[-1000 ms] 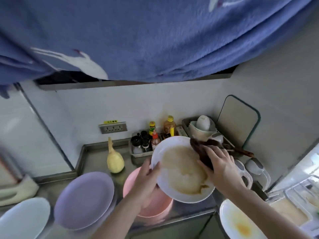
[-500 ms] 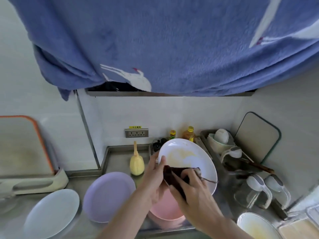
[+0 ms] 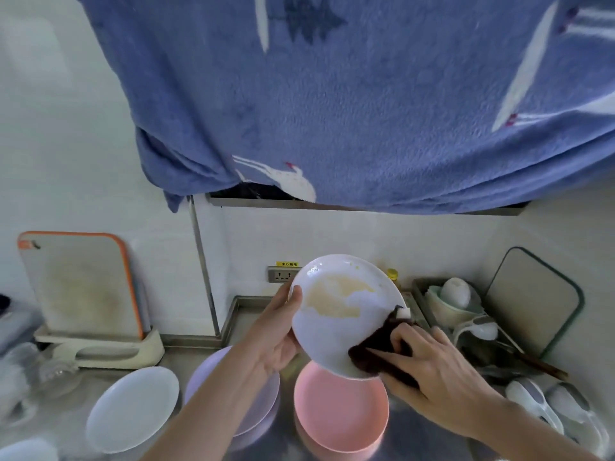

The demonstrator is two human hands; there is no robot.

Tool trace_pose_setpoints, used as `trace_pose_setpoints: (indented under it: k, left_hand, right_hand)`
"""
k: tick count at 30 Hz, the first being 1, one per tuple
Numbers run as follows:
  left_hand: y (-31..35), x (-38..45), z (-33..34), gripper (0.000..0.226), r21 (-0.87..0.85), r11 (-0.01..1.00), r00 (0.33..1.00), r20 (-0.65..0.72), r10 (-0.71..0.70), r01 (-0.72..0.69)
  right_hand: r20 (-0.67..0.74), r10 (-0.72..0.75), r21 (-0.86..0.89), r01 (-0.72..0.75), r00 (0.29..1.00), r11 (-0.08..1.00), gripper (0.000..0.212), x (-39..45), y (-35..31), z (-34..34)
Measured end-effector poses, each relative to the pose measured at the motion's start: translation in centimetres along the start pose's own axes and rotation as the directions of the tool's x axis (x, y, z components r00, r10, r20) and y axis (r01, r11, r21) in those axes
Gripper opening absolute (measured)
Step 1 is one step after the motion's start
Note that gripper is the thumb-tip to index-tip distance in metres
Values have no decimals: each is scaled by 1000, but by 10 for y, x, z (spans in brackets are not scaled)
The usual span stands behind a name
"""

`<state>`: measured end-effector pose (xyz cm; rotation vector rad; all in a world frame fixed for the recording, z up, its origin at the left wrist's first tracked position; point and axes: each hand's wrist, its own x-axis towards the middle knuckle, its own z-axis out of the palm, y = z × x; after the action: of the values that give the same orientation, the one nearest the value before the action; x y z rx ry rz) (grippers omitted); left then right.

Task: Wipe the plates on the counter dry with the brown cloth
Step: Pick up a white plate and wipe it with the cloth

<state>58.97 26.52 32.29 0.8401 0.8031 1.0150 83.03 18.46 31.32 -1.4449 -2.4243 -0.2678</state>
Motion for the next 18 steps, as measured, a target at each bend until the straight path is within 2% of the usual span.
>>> trace_pose_setpoints:
  k: [4, 8, 10, 13, 18]
  left_hand:
    - [-14, 4, 20, 36, -46, 999, 1000, 11, 3, -2]
    - [-28, 2, 31, 33, -64, 996, 998, 22, -67, 68]
    - [-29, 2, 31, 39, -36, 996, 996, 8, -85, 85]
    - [-34, 3, 31, 58, -9, 995, 995, -2, -102, 102]
    - [-45, -6, 32, 38, 34, 999, 1000, -9, -30, 30]
  right_hand:
    - [-31, -88, 124, 91, 996, 988, 41, 9, -26, 17]
    - [-123, -19, 159, 38, 992, 987, 37, 25, -39, 33]
    - [-153, 17, 157, 7, 988, 988, 34, 32, -42, 37]
    - [-214, 88, 103, -67, 973, 992, 37, 46, -47, 38]
    - [-198, 204, -94, -225, 959, 970, 47, 64, -31, 37]
